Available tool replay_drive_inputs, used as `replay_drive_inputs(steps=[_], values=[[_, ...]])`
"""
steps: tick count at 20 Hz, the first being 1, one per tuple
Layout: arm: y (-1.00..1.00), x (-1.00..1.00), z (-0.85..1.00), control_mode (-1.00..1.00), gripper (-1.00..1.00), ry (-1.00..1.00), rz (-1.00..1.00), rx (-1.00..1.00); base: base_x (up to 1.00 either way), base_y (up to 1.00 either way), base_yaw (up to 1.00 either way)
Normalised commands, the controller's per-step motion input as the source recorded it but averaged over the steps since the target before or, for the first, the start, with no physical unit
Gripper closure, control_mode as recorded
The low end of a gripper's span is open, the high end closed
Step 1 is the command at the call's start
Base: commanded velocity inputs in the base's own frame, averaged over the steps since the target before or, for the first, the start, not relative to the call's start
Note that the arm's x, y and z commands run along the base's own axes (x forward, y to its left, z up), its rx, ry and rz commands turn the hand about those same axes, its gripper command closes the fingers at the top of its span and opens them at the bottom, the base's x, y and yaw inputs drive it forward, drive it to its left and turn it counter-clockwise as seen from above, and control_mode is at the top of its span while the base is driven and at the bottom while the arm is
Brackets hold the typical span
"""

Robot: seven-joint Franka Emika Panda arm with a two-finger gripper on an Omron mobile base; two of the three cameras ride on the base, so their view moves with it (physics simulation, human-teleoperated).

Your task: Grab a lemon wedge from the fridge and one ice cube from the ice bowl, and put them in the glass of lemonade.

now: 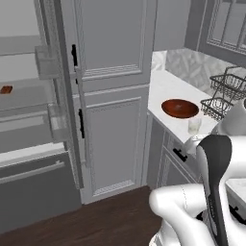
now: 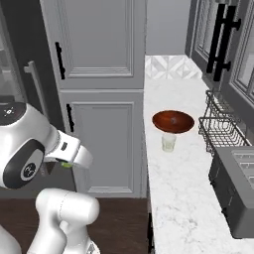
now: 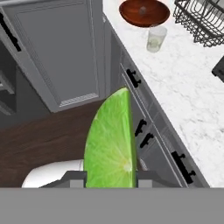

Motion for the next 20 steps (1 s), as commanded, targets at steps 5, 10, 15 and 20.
replay_drive_inputs(steps=[5,10,15,20], values=[[0.0,0.0,0.0,1.0,1.0,0.0,0.0,0.0,0.58,-0.05,-0.38],[0.0,0.0,0.0,1.0,1.0,0.0,0.0,0.0,0.65,-0.02,-0.39],[0.0,0.0,0.0,1.0,1.0,0.0,0.0,0.0,0.5,-0.03,-0.38],[0.0,0.0,0.0,1.0,1.0,0.0,0.0,0.0,0.32,-0.01,-0.39]])
